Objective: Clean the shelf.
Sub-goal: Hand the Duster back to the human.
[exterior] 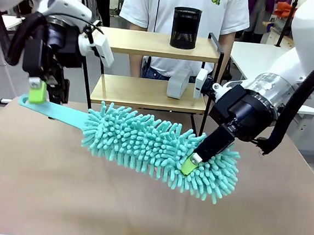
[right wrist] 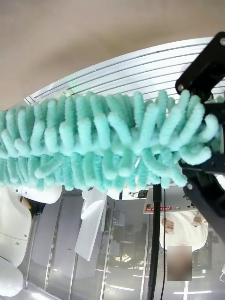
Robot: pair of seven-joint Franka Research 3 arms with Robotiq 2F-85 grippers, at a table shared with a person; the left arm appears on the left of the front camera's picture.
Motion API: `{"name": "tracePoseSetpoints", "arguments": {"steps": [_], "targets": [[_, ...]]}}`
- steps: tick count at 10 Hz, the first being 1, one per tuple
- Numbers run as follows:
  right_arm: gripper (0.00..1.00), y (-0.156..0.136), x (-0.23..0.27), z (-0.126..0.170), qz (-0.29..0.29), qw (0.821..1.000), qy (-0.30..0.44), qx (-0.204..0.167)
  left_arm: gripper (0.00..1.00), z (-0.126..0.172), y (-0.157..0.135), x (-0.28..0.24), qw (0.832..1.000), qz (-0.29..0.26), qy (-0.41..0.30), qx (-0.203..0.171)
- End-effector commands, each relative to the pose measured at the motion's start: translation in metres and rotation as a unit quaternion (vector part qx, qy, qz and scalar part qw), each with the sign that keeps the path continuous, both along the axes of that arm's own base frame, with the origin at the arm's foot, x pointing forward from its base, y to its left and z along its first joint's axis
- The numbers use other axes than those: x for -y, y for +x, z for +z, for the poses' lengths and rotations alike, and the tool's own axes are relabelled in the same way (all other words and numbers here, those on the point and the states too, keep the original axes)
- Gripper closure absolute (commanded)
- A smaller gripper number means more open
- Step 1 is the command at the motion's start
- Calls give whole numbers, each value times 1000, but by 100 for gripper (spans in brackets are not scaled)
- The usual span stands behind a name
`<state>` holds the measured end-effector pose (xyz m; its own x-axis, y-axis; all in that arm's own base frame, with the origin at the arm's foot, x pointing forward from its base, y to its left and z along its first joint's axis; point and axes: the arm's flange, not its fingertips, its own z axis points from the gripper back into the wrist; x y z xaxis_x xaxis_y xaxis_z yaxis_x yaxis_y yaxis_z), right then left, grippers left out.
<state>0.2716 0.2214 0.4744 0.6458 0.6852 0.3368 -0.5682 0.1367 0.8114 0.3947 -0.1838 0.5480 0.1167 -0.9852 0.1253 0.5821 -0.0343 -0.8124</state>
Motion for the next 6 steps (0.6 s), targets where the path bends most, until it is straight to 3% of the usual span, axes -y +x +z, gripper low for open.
{"name": "tracePoseSetpoints", "arguments": {"steps": [1, 4, 6], "targets": [[100, 2, 14, 8, 11, 1000, 5, 5, 0, 27, 23, -33, 998, 64, -6, 2], [100, 2, 87, 53, 2, 999, 38, 6, 0, 35, 12, -128, 986, 160, -49, 0], [100, 4, 172, 93, -37, 993, 111, -6, 0, 40, -12, -195, 952, 275, -127, 33]]}}
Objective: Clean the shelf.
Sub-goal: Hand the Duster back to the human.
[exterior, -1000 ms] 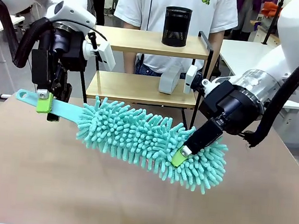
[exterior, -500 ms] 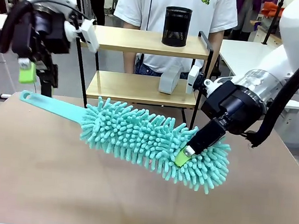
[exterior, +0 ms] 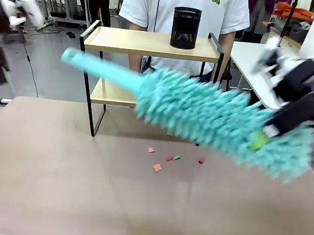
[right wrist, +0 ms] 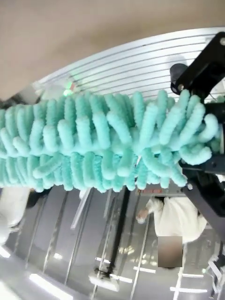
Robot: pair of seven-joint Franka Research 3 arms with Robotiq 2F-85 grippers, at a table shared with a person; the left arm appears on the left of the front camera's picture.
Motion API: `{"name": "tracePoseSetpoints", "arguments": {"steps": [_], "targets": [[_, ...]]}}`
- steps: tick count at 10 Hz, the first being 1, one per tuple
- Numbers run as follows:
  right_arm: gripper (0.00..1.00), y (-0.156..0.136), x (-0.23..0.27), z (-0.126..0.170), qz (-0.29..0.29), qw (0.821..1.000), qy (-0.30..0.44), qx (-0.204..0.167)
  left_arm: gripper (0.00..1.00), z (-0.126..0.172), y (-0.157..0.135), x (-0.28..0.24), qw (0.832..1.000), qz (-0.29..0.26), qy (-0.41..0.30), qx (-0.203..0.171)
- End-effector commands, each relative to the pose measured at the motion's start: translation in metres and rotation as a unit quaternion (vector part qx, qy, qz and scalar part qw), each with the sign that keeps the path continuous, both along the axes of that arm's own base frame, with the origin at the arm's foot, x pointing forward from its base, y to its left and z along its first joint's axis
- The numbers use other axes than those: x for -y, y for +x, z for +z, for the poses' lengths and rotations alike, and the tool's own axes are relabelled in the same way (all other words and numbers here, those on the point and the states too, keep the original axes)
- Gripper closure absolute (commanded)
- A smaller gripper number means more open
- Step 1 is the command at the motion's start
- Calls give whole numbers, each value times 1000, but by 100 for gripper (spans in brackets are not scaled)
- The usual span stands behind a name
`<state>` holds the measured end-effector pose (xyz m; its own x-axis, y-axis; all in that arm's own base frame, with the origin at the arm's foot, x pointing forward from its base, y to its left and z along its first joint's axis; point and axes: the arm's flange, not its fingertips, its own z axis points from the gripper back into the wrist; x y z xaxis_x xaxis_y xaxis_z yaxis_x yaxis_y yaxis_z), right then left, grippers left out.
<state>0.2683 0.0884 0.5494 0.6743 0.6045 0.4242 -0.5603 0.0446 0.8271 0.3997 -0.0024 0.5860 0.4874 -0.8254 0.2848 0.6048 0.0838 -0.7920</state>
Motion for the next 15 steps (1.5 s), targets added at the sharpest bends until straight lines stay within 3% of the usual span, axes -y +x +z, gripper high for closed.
{"name": "tracePoseSetpoints", "arguments": {"steps": [1, 2, 4, 6, 7, 8, 9, 12, 15], "targets": [[100, 7, 82, 29, -58, 995, 79, -11, 0, -3, -24, -41, 984, 143, -97, 35], [100, 6, 128, 29, -136, 984, 111, -8, 0, -15, -20, -67, 953, 253, -154, 62], [100, 16, 192, 0, -261, 952, 159, -30, 0, -44, 12, -93, 889, 388, -235, 57], [100, 34, 226, -36, -338, 921, 184, -55, 0, -79, 57, -104, 806, 506, -306, 14], [100, 45, 241, -56, -385, 902, 182, -71, 0, -95, 78, -101, 787, 528, -318, -25], [100, 55, 250, -74, -403, 892, 182, -98, 0, -104, 92, -93, 797, 519, -304, -53], [100, 67, 255, -96, -414, 883, 168, -144, 0, -101, 61, -128, 826, 496, -267, -24], [100, 88, 262, -156, -422, 868, 146, -218, 0, -101, 61, -128, 826, 496, -267, -24], [100, 91, 263, -176, -424, 863, 137, -237, 0, -101, 61, -128, 826, 496, -267, -24]]}}
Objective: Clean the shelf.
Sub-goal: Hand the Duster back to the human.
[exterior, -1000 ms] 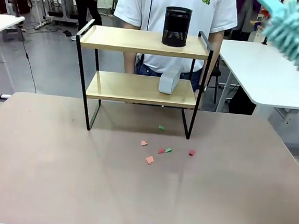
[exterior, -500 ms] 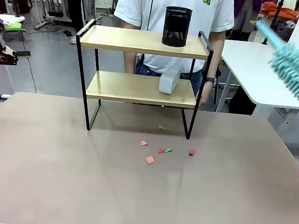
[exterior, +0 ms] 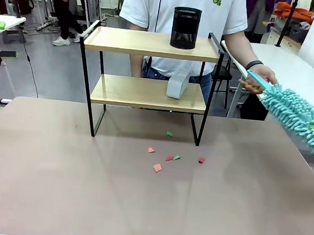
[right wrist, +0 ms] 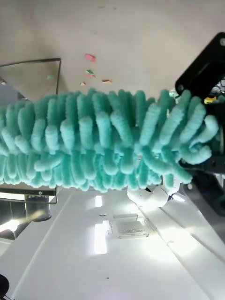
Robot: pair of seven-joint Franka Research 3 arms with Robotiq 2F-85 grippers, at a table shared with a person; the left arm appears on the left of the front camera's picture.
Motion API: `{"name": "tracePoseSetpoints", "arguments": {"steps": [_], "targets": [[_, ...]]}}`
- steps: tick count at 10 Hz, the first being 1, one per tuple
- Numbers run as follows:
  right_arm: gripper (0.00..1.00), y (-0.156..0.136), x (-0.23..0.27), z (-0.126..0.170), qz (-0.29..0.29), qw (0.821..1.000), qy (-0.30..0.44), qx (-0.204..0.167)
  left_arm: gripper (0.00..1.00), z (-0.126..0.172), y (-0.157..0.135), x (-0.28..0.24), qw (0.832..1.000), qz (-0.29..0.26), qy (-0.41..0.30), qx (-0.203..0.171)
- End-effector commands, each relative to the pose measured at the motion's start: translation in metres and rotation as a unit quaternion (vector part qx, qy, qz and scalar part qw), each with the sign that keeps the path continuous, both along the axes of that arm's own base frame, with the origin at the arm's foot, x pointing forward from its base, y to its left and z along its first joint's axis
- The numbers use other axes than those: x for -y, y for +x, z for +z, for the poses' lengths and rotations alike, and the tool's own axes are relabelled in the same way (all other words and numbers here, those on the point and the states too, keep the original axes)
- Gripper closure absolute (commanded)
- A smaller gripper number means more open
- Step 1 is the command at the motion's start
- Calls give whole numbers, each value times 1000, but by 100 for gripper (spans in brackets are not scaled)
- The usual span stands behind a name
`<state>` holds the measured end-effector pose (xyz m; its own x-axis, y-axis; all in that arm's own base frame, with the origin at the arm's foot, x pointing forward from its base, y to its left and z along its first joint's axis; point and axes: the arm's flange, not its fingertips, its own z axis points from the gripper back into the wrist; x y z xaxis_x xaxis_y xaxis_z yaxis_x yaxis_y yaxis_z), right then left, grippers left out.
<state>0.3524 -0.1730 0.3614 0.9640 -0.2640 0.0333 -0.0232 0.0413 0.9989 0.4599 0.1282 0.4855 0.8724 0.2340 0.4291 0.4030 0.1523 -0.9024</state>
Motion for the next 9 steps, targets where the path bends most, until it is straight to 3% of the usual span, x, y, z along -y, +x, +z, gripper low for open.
{"name": "tracePoseSetpoints", "arguments": {"steps": [1, 6, 7, 8, 9], "targets": [[100, 6, 2, 11, -4, 1000, 0, -3, 0, -1, 1, 2, 1000, -5, 1, 6], [100, 6, 1, 10, 4, 1000, 6, -2, 0, -1, 1, 2, 1000, -5, 1, 6], [25, 7, 0, 9, 6, 1000, 5, -4, 0, -1, 1, 2, 1000, -5, 1, 6], [25, 7, 0, 9, 4, 1000, 2, -6, 0, -1, 1, 2, 1000, -5, 1, 6], [0, 7, 0, 10, 7, 1000, 2, -4, 0, -1, 1, 2, 1000, -5, 1, 6]]}}
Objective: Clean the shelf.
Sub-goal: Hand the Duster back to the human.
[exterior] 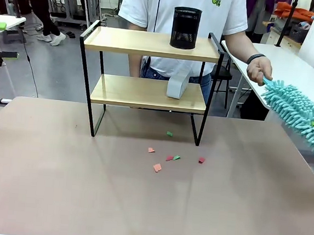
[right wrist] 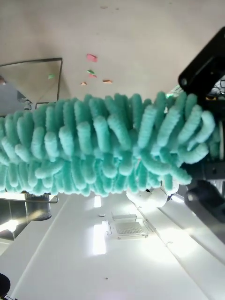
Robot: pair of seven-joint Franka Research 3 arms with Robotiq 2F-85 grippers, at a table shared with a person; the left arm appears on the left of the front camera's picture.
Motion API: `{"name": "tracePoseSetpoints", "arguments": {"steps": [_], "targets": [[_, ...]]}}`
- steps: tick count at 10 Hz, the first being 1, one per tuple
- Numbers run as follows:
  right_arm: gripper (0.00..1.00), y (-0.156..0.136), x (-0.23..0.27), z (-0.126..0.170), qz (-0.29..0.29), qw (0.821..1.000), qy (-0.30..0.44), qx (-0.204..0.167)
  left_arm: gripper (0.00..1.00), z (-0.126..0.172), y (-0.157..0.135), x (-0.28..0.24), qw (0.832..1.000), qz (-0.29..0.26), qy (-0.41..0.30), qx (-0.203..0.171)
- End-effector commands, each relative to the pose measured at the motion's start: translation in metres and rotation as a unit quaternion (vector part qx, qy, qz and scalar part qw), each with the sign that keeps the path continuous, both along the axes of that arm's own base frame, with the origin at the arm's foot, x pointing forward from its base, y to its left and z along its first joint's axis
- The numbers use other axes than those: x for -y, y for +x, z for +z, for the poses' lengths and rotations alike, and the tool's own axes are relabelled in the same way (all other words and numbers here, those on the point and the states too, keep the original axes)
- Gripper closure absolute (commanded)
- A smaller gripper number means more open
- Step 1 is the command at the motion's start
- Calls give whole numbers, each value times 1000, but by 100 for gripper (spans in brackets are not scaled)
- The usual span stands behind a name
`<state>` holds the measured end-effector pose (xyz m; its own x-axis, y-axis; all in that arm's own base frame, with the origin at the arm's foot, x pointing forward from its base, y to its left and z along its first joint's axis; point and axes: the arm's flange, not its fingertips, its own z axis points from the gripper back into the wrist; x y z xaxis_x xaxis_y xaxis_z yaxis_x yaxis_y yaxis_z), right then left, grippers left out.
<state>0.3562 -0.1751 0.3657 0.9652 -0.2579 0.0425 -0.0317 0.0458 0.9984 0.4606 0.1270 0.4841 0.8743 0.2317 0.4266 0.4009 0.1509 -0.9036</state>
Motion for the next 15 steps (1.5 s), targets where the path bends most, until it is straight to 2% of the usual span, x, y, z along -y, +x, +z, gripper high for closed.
{"name": "tracePoseSetpoints", "arguments": {"steps": [1, 2, 8, 10, 12, 13, 14, 15], "targets": [[21, 3, -2, 6, 7, 1000, 7, -6, 0, 1, 0, 1, 1000, -4, 2, 7], [0, 2, -2, 7, 7, 1000, 10, -3, 0, 1, 0, 1, 1000, -4, 2, 7], [0, -1, -6, 24, 20, 1000, 2, 14, 0, 1, 0, 1, 1000, -4, 2, 7], [0, -22, -13, 66, 25, 998, 3, 59, 0, 1, 0, 1, 1000, -4, 2, 7], [0, -66, -31, 124, 9, 998, 8, 62, 0, 1, 0, 1, 1000, -4, 2, 7], [0, -86, -49, 150, -17, 997, -18, 68, 0, 1, 0, 1, 1000, -4, 2, 7], [0, -90, -70, 162, -21, 996, -37, 83, 0, 1, 0, 1, 1000, -4, 2, 7], [0, -80, -94, 164, -13, 995, -32, 90, 0, 1, 0, 1, 1000, -4, 2, 7]]}}
